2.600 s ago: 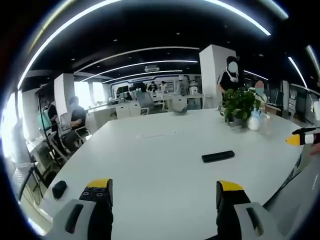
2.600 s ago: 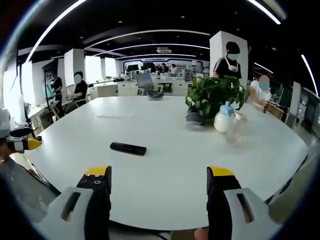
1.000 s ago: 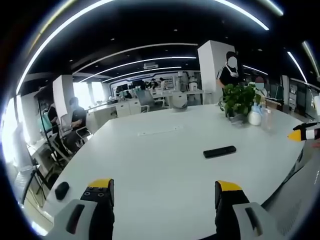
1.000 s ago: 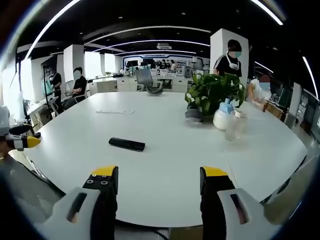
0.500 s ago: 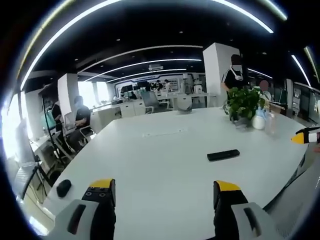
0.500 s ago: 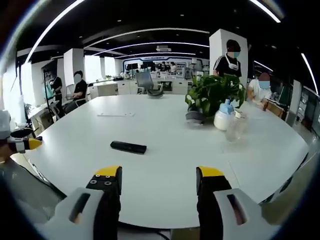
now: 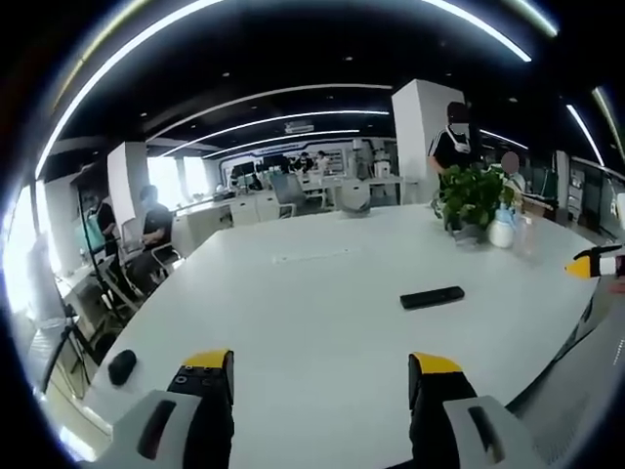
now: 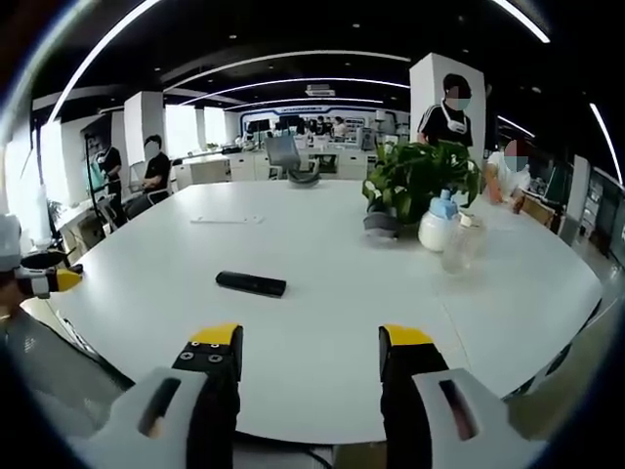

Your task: Press the specified remote control buttons in sequence, fully releasing each button before pressing the next.

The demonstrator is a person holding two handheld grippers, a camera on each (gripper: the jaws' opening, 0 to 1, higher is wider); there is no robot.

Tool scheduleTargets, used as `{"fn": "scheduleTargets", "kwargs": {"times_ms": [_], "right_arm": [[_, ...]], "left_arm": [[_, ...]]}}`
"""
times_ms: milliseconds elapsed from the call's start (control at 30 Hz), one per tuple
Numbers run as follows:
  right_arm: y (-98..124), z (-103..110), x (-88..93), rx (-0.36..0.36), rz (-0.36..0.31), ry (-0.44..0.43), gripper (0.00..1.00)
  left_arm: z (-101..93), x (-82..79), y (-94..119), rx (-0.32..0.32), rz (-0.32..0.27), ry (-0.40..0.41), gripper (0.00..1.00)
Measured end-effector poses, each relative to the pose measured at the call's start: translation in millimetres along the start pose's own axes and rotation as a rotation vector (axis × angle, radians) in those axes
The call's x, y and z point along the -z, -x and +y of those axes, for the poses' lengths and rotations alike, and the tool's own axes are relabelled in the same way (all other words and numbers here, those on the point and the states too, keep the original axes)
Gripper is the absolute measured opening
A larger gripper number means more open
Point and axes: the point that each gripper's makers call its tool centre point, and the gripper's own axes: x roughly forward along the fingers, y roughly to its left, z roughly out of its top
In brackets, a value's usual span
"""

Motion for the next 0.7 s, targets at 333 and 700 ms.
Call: {"fn": "scheduleTargets", "kwargs": {"times_ms": [333, 700], "right_arm": [[0.4, 0.8, -0.1, -0.006, -0.002, -0.008, 0.57], [0.8, 0.6, -0.3, -0.005, -0.004, -0.007, 0.56]], "left_arm": [[-2.0, 2.5, -0.8, 0.003, 0.017, -0.019, 0.75], [-3.0, 2.5, -0.7, 0.011, 0.018, -0.015, 0.75]]}}
